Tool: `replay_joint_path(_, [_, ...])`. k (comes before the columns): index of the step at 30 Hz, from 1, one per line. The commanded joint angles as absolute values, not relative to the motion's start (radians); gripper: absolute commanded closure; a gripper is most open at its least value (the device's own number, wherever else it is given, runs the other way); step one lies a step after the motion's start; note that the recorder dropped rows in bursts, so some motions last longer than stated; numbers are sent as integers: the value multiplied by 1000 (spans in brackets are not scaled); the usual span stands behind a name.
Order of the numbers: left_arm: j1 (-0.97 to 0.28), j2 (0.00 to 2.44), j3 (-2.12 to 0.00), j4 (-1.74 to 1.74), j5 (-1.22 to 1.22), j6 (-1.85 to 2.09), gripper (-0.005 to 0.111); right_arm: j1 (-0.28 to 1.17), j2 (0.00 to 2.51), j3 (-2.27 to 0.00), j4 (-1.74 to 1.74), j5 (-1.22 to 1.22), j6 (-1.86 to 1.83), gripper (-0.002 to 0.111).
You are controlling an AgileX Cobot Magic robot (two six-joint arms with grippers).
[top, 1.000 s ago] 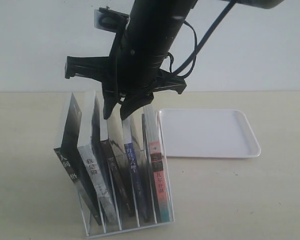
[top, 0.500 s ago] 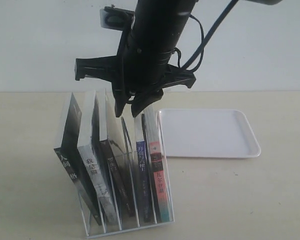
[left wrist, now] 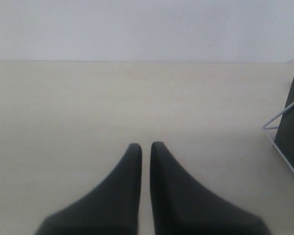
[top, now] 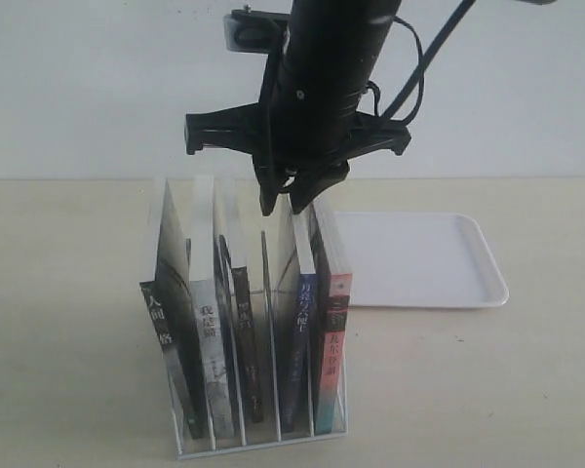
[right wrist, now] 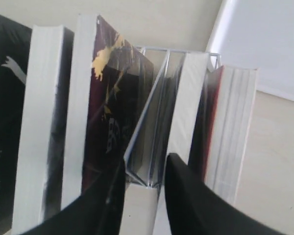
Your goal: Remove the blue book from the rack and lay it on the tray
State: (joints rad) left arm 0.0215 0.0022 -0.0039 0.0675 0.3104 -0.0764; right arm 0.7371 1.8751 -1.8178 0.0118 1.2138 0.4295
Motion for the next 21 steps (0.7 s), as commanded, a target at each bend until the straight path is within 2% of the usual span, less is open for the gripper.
replay_joint_path(1, [13,0,0,69,307,-74,101,728,1879,-1807,41,1221,396,80])
replay_joint_path(21, [13,0,0,69,307,-74,101,730,1792,-1807,103,1221,351,80])
